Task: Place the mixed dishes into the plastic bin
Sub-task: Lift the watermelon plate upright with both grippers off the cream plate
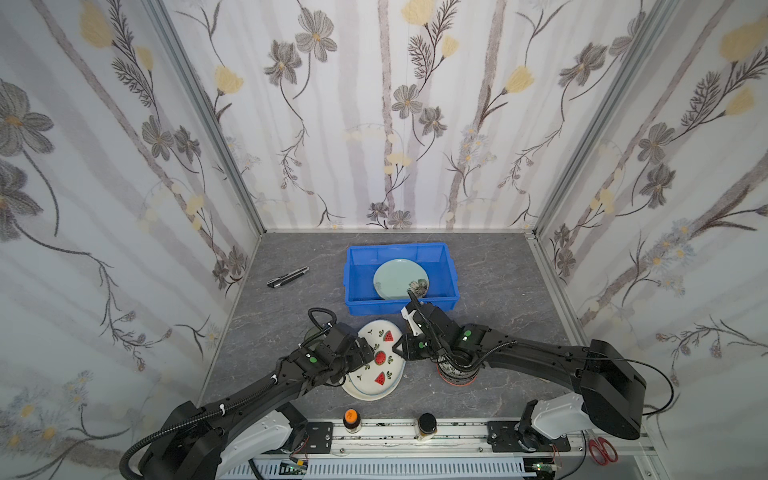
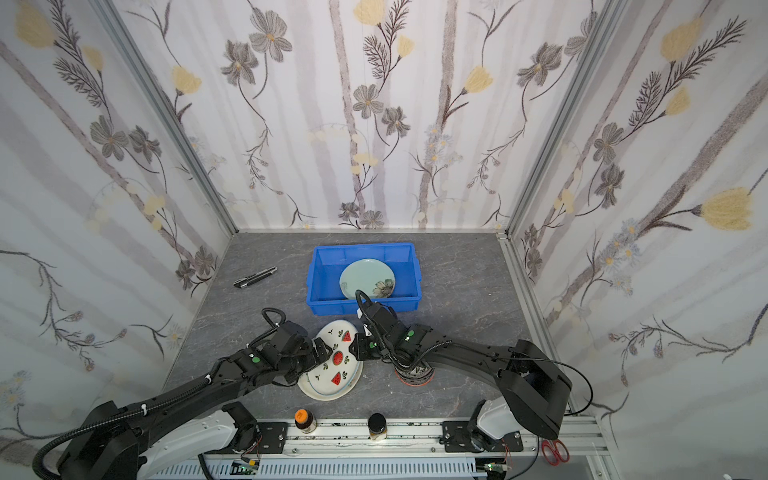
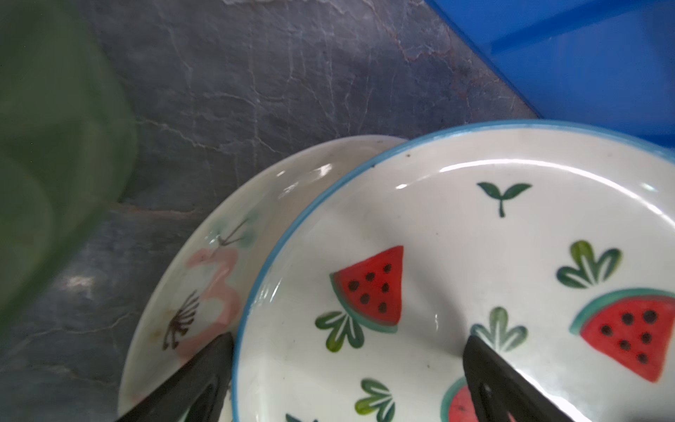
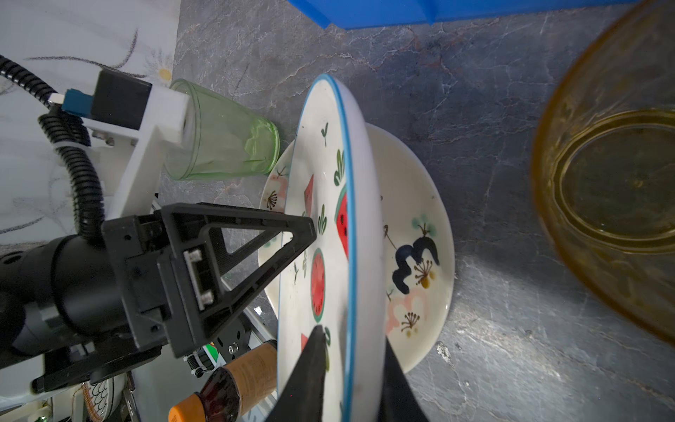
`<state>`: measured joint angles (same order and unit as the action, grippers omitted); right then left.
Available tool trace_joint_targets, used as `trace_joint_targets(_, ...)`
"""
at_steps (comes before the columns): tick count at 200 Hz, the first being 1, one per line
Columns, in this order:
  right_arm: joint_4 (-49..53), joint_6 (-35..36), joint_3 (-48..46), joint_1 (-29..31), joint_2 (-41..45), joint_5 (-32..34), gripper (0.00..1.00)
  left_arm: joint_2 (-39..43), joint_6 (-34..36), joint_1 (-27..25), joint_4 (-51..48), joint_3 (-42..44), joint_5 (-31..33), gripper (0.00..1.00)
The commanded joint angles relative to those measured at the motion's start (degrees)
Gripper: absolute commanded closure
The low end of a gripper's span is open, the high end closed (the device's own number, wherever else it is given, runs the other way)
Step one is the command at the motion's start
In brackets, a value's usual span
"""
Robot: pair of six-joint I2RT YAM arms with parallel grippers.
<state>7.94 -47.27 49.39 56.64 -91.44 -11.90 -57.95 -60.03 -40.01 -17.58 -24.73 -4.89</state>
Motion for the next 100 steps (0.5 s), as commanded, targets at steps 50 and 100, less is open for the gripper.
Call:
trace_joint_targets(50,-3.6,-0.2,-0.2,-0.6,2.5,-1.4,0.96,3.2,-0.4,0.0,3.2,0.8,-0.6,0.0)
trace_joint_targets(100,-2.4,0.1,-0.9,-2.5,4.9,-2.0,1.0,9.9,3.1,0.3,3.1,0.7,-1.1,0.0)
